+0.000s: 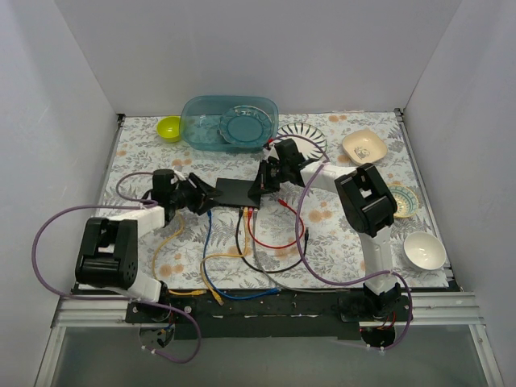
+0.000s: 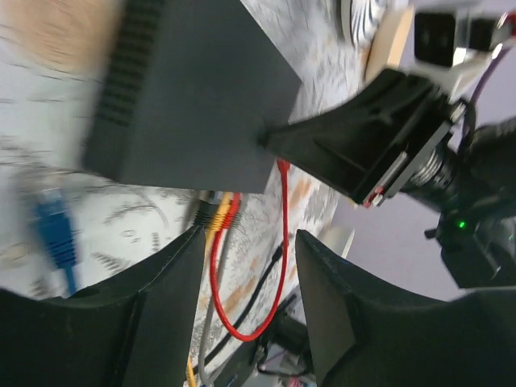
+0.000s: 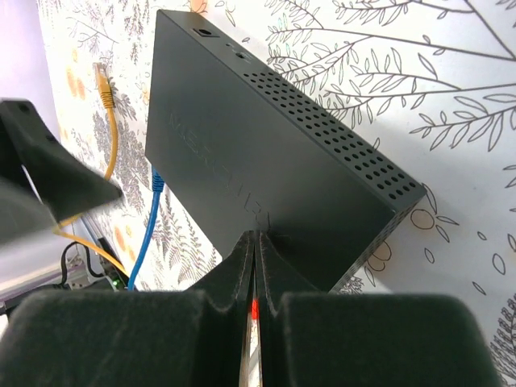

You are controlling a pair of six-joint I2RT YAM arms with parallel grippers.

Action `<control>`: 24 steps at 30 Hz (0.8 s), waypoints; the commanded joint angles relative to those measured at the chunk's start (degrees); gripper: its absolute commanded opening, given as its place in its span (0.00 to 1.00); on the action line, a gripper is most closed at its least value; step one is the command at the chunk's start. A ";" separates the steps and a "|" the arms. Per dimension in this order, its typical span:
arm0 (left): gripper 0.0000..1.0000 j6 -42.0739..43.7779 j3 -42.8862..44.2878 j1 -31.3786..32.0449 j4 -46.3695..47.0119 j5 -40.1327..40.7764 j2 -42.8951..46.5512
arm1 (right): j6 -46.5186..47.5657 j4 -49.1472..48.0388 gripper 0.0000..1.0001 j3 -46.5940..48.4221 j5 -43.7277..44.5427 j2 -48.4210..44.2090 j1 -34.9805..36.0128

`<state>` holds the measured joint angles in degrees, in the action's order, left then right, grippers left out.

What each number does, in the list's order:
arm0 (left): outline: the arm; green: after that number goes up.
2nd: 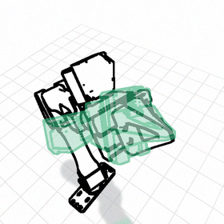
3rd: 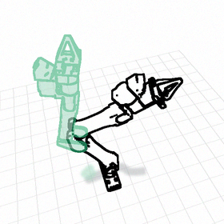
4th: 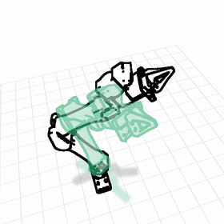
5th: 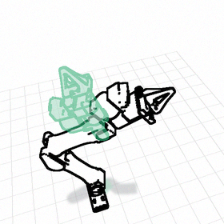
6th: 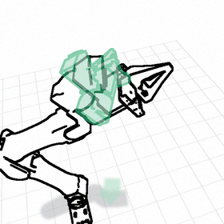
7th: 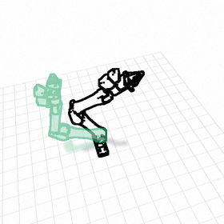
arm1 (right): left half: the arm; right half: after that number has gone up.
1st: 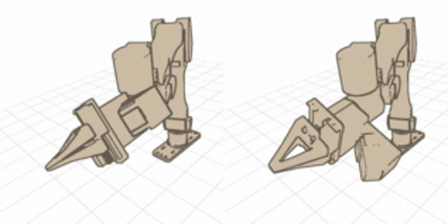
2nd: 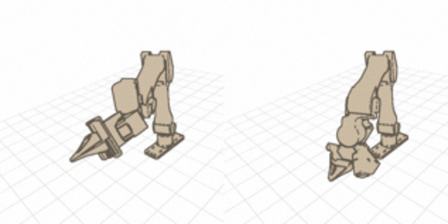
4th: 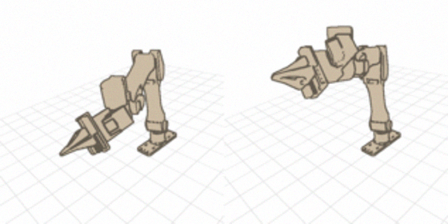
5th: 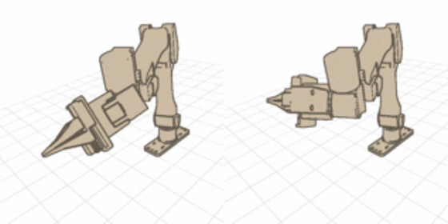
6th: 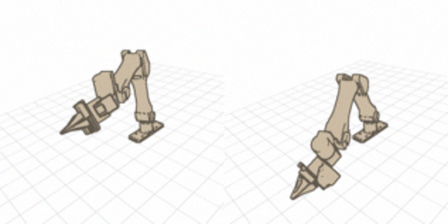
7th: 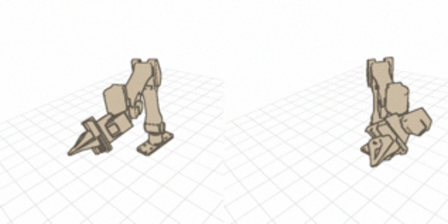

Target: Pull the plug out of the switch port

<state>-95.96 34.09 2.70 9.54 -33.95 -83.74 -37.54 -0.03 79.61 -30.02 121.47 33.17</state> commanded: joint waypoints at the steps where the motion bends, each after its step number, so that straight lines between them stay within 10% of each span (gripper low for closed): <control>1: 0.46 -0.19 3.88 8.62 8.03 -4.80 -5.54 | 0.98 2.49 0.06 1.60 2.07 2.28 -0.03; 24: 0.37 2.62 5.11 10.83 9.35 -1.64 -21.10 | 1.06 3.72 0.06 1.95 2.33 3.51 -0.47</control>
<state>-95.39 38.22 13.52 19.55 -38.11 -102.78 -37.56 0.08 80.88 -30.15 122.41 32.99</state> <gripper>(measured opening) 0.372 0.064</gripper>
